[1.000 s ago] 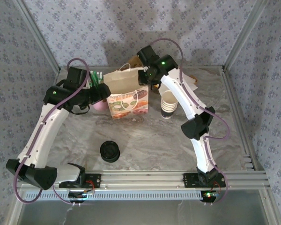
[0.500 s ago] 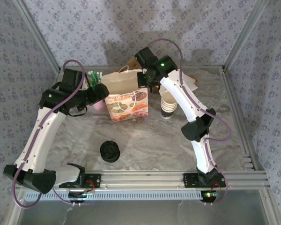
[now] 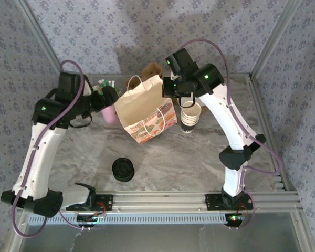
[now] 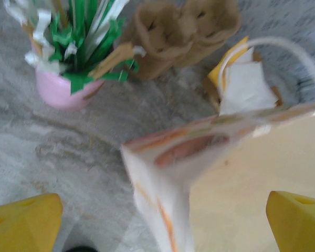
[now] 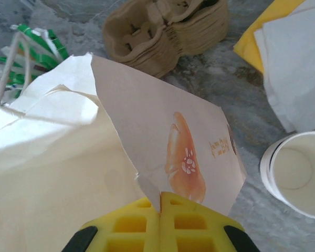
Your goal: Pack the takeout coffee
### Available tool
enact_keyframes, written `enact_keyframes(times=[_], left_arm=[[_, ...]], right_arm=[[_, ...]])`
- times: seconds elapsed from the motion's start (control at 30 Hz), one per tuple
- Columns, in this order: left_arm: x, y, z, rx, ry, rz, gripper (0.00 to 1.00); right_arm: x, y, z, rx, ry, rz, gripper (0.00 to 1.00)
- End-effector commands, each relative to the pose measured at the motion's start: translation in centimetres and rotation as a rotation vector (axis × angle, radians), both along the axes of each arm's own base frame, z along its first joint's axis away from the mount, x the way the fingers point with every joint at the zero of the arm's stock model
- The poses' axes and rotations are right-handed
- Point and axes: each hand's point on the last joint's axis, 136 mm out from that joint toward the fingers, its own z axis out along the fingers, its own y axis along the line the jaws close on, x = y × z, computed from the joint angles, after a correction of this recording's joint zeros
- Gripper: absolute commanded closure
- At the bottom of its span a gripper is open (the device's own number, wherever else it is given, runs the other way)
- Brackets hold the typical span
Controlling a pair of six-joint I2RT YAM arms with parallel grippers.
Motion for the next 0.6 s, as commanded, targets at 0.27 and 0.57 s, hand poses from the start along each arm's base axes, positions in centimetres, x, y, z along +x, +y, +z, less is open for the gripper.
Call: enact_keyframes(times=[0.27,0.57], left_arm=[[-1.8,1.8,8.2,0.007,-0.23,0.01,0.0],[-1.9,1.3,11.0,-0.021,-0.319,-0.022,0.0]], right_arm=[[-1.5,1.1,7.4,0.363,-0.037,0.021,1.0],[-1.6,-7.9,13.6,0.451,-0.206,-0.151,1.0]])
